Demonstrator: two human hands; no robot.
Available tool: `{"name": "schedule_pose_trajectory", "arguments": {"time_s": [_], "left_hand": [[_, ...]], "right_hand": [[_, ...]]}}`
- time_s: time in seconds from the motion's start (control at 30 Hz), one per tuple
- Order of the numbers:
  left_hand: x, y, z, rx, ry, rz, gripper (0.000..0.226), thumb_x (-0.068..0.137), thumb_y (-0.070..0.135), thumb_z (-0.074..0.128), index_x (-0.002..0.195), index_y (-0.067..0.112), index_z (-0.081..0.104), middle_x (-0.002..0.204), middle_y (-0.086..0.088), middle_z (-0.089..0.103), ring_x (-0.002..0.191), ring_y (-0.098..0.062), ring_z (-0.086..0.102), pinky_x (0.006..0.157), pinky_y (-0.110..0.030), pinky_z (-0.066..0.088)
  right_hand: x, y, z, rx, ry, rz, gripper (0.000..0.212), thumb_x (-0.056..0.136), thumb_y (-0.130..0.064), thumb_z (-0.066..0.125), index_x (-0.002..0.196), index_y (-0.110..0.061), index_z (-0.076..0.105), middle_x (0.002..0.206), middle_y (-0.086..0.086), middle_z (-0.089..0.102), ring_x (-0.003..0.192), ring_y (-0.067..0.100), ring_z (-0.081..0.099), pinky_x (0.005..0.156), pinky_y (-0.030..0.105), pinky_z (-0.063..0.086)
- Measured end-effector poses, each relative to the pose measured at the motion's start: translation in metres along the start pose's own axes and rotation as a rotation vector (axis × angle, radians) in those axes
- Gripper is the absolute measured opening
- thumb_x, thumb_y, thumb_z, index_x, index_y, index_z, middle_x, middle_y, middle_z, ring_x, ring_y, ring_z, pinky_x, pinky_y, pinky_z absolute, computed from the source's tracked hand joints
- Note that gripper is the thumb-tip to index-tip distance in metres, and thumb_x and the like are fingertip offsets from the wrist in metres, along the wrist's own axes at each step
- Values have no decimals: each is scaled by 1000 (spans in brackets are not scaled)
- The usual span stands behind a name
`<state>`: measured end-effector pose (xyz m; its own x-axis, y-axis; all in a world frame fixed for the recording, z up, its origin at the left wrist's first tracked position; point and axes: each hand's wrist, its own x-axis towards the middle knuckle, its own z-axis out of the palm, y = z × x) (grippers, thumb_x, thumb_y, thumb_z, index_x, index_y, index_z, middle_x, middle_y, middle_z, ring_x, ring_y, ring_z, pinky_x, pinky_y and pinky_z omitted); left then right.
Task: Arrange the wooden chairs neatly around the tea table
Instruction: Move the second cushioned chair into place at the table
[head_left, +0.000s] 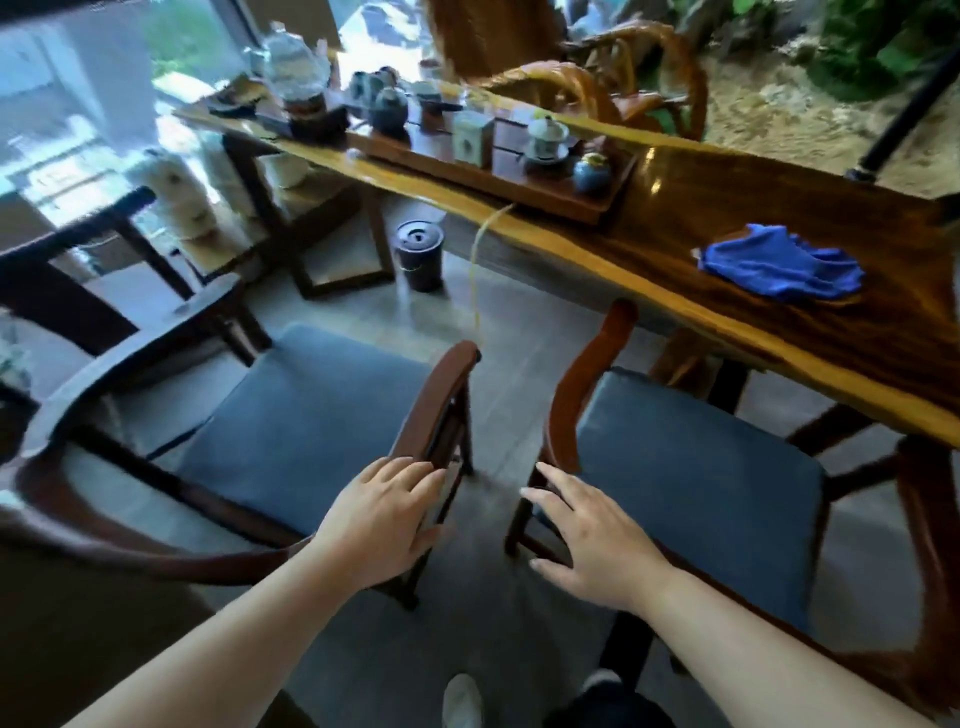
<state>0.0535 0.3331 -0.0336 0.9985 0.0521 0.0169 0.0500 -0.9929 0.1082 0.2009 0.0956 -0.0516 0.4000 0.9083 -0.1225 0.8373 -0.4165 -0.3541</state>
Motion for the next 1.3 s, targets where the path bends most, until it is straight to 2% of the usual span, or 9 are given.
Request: {"name": "schedule_pose_trajectory", "arguments": {"time_s": [0.27, 0.43, 0.67, 0.83, 0.93, 1.03, 1.13, 1.2, 1.3], "left_hand": [[-26, -36, 13, -32, -103, -272, 56, 79, 53, 61, 123, 19, 55, 118, 0, 64, 111, -26, 57, 93, -39, 47], [-32, -49, 25, -42, -162, -496, 57, 77, 56, 59, 121, 21, 54, 115, 0, 64, 109, -25, 58, 93, -40, 48], [-32, -70, 45, 4, -329, -708, 71, 80, 63, 54, 135, 19, 44, 132, -2, 55, 123, -23, 46, 102, -39, 37], [-36, -75, 51, 38, -433, -730, 72, 82, 65, 51, 137, 21, 38, 134, -2, 51, 125, -23, 42, 106, -42, 33], [-46, -78, 56, 45, -518, -723, 71, 80, 70, 48, 133, 23, 41, 131, -2, 53, 122, -24, 45, 102, -43, 36], [-61, -84, 64, 4, -614, -722, 72, 78, 71, 48, 131, 24, 42, 125, -2, 56, 116, -25, 49, 97, -43, 40], [-76, -90, 75, 72, -659, -686, 58, 81, 58, 56, 125, 22, 44, 113, -2, 62, 101, -26, 56, 87, -41, 43], [-78, -97, 78, 132, -653, -676, 38, 87, 44, 55, 116, 21, 49, 104, -2, 64, 91, -26, 58, 77, -39, 43], [-73, -104, 81, 147, -636, -652, 21, 91, 27, 51, 109, 19, 51, 97, -2, 65, 84, -27, 60, 68, -36, 40]], "right_hand": [[87, -18, 3, -35, -167, -206, 75, 87, -51, 60, 149, -32, 22, 160, 1, 14, 144, 18, 11, 113, 31, 4], [167, -11, 9, -88, -309, -365, 79, 84, -50, 66, 148, -28, 26, 158, 5, 18, 143, 21, 13, 117, 41, 12], [271, -3, 39, -231, -427, -620, 86, 71, -59, 71, 143, -26, 35, 153, 10, 30, 140, 25, 23, 112, 47, 22], [318, -17, 56, -303, -533, -738, 90, 67, -81, 57, 136, -25, 43, 141, 5, 44, 131, 24, 37, 106, 45, 30], [336, -36, 70, -348, -710, -728, 79, 75, -83, 43, 127, -24, 50, 126, 2, 55, 116, 26, 51, 92, 41, 41], [348, -52, 84, -426, -914, -658, 70, 79, -84, 33, 103, -23, 57, 107, 2, 63, 93, 25, 55, 74, 36, 43], [357, -55, 99, -518, -929, -719, 79, 69, -93, 28, 88, -22, 59, 88, -4, 62, 83, 22, 54, 68, 35, 44], [364, -52, 105, -550, -906, -738, 88, 58, -99, 24, 83, -23, 63, 84, -5, 63, 82, 22, 57, 68, 34, 46], [373, -52, 108, -553, -962, -703, 89, 55, -100, 28, 77, -20, 62, 80, -3, 63, 79, 23, 58, 66, 34, 44]]}}
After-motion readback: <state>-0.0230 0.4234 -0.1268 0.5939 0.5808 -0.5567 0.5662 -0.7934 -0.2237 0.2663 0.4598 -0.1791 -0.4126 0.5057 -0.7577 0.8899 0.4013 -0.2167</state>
